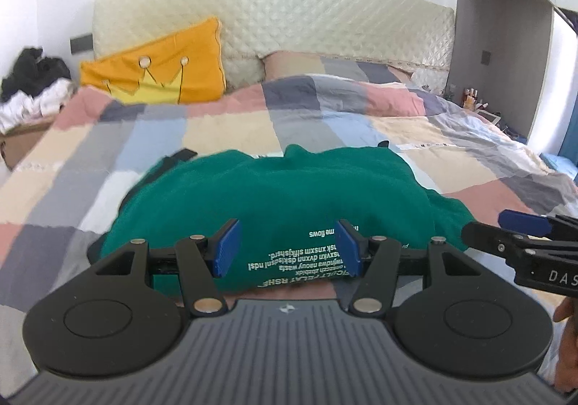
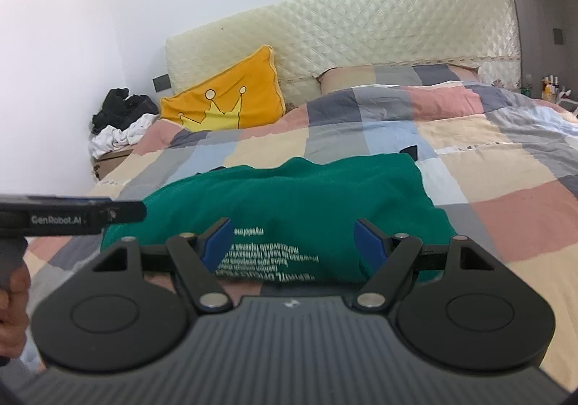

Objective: Fold large clothes

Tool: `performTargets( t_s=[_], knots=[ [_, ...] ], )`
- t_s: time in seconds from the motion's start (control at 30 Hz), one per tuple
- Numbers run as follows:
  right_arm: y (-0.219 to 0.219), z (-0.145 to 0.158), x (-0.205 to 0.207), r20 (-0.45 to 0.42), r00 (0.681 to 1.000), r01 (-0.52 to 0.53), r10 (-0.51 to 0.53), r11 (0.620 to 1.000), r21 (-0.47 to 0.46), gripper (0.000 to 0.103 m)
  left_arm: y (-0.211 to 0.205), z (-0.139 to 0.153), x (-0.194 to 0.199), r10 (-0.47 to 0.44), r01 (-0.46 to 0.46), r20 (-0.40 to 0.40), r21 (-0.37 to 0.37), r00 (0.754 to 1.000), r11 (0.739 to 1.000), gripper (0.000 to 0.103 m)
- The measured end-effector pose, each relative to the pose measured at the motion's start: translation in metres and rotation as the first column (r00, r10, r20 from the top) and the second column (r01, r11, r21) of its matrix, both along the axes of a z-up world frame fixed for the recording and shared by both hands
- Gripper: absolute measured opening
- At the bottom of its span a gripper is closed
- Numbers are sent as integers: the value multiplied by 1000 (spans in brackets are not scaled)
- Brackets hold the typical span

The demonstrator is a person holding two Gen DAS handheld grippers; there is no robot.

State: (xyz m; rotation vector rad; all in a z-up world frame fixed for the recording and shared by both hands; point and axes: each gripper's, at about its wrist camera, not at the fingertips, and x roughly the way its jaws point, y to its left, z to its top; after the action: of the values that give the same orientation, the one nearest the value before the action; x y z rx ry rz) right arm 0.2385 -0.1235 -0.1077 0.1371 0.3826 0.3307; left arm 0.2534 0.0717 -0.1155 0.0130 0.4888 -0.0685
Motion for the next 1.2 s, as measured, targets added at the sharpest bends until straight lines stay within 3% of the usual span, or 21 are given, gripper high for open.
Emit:
performTargets(
  t_s=[0.17,0.33,0.57,0.73,0.8,0.83,0.87,0.93,1.1,1.2],
  knots=[
    [2,-5,-15,2,1000,14,-14,1000,5,76,-2,-8,-18,-32,32,9,-22,999,999,63],
    [2,-15,-14,-23,999,38,-38,999,-3,76,2,-26,-9,-43,40,-51,-70,998,997,63],
    [-2,-33,10,-102,992,78,-72,996,54,76,19,-50,30,31,-40,-119,-76,992,996,71],
    [-12,-43,25,-163,982,116,-98,987,110,76,44,-49,63,93,-113,-168,-115,981,987,77],
    [-18,-45,31,-184,977,130,-104,982,137,79,55,-48,75,116,-142,-185,-129,976,981,85],
    [-23,-47,34,-197,975,136,-104,979,155,85,60,-48,81,122,-153,-200,-145,972,978,88],
    [-27,-49,38,-210,972,142,-103,974,177,95,67,-49,88,123,-161,-221,-164,968,973,90],
    [-37,-54,44,-224,969,154,-101,960,234,103,79,-50,101,126,-179,-258,-193,958,965,92],
    [-61,-71,64,-317,940,244,-126,897,368,103,119,-57,129,153,-240,-315,-257,937,936,92],
    [-71,-87,79,-377,923,265,-77,838,477,103,141,-66,136,152,-271,-340,-337,928,901,93]
  ],
)
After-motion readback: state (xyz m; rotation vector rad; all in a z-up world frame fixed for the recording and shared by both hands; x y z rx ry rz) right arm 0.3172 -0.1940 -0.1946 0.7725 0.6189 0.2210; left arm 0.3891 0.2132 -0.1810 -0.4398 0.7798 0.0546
